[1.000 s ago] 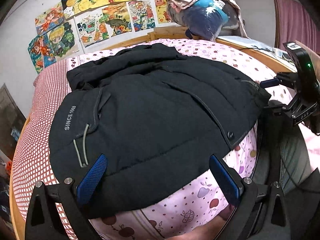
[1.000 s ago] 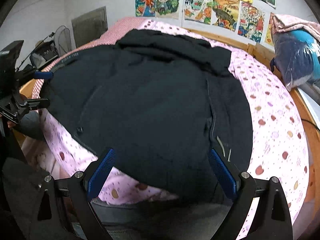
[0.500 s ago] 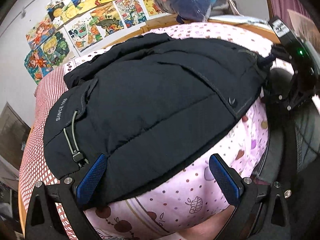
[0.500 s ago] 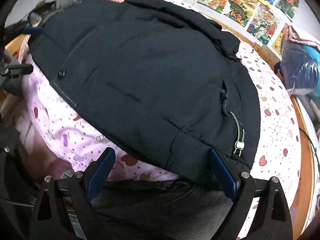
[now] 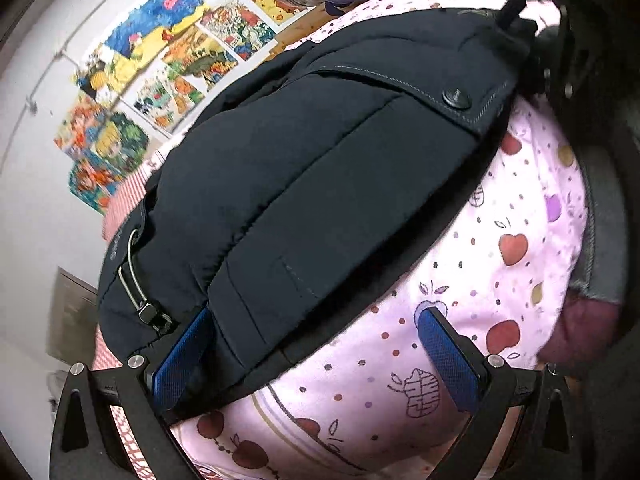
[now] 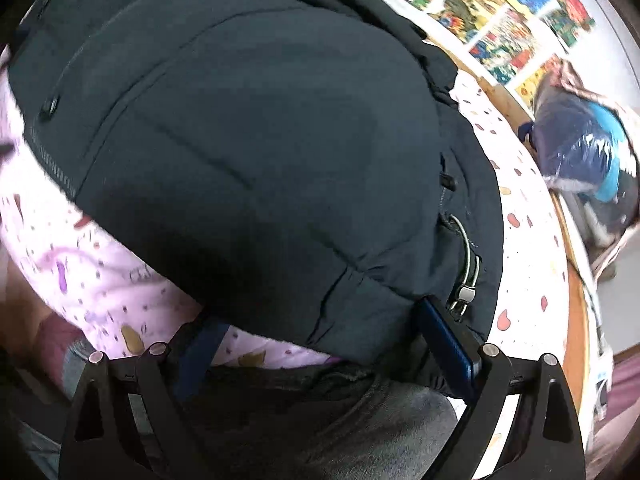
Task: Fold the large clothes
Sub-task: 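Grasp the folded jacket edge with both grippers and lift it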
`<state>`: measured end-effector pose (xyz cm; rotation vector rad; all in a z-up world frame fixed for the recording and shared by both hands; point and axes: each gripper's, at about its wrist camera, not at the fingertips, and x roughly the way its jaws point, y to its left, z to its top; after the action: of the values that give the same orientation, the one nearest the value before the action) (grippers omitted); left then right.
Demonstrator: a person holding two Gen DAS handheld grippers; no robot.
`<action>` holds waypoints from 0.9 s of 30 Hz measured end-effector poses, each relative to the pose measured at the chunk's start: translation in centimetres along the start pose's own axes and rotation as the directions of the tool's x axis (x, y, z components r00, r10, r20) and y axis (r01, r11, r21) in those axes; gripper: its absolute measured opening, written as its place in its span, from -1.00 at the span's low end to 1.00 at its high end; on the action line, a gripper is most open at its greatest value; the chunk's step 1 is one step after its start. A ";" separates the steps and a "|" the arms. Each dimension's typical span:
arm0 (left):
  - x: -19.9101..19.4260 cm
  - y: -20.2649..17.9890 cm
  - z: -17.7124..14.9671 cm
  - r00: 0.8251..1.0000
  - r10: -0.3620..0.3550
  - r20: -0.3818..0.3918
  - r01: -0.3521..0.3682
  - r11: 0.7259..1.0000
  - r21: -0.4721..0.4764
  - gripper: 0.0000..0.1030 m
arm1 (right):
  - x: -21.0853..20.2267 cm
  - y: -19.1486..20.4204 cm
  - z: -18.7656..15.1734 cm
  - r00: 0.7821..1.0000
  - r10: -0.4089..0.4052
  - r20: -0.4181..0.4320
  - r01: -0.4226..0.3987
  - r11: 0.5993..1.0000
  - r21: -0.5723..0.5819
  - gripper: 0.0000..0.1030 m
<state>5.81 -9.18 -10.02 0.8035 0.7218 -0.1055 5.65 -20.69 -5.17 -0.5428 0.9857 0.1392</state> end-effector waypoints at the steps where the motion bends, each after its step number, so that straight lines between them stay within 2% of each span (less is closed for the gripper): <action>1: -0.1 -0.2 0.0 1.000 0.012 0.003 -0.012 1.000 0.006 1.00 | -0.2 -0.2 -0.2 1.000 0.006 0.007 -0.006 1.000 0.017 0.78; 5: -0.4 -0.7 0.0 0.996 0.081 0.024 -0.081 0.996 0.024 0.98 | -0.4 -0.8 -0.8 0.999 0.032 0.027 -0.033 0.998 0.051 0.78; 8: -0.5 -0.7 0.0 0.992 0.119 0.038 -0.120 0.992 0.023 0.78 | -0.6 -0.7 -1.3 0.998 0.044 0.039 -0.047 0.997 0.066 0.78; 11: -0.8 -0.3 -0.1 0.987 0.153 0.053 -0.154 0.988 0.018 0.37 | -0.1 -1.9 -1.3 0.997 0.057 0.051 -0.061 0.995 0.074 0.78; 13: -1.4 0.3 0.0 0.981 0.177 0.084 -0.177 0.984 -0.010 -0.11 | 0.0 -2.4 -1.3 0.996 0.068 0.057 -0.072 0.994 0.081 0.78; 15: -1.8 1.3 0.0 0.974 0.197 0.108 -0.193 0.980 -0.046 -0.41 | 0.4 -3.0 -1.2 0.995 0.076 0.061 -0.081 0.993 0.085 0.78; 16: -2.0 1.7 0.1 0.974 0.195 0.119 -0.188 0.980 -0.062 -0.49 | 0.6 -3.4 -1.1 0.995 0.078 0.063 -0.084 0.993 0.085 0.78; 19: -2.7 3.0 0.3 0.970 0.182 0.161 -0.168 0.981 -0.100 -0.68 | 0.7 -3.9 -1.1 0.993 0.087 0.080 -0.094 0.992 0.084 0.78; 22: -4.0 4.8 1.2 0.967 0.157 0.203 -0.129 0.981 -0.144 -0.73 | 0.7 -4.4 -1.2 0.991 0.101 0.091 -0.108 0.991 0.084 0.78; 27: -5.2 8.7 3.4 0.968 0.099 0.230 -0.045 0.972 -0.229 -0.75 | 0.4 -4.3 -1.5 0.985 0.124 0.119 -0.131 0.990 0.053 0.78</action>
<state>6.78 -6.39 0.25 0.5886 0.4642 -0.0536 6.29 -25.16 -4.54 -0.4115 0.9089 0.2521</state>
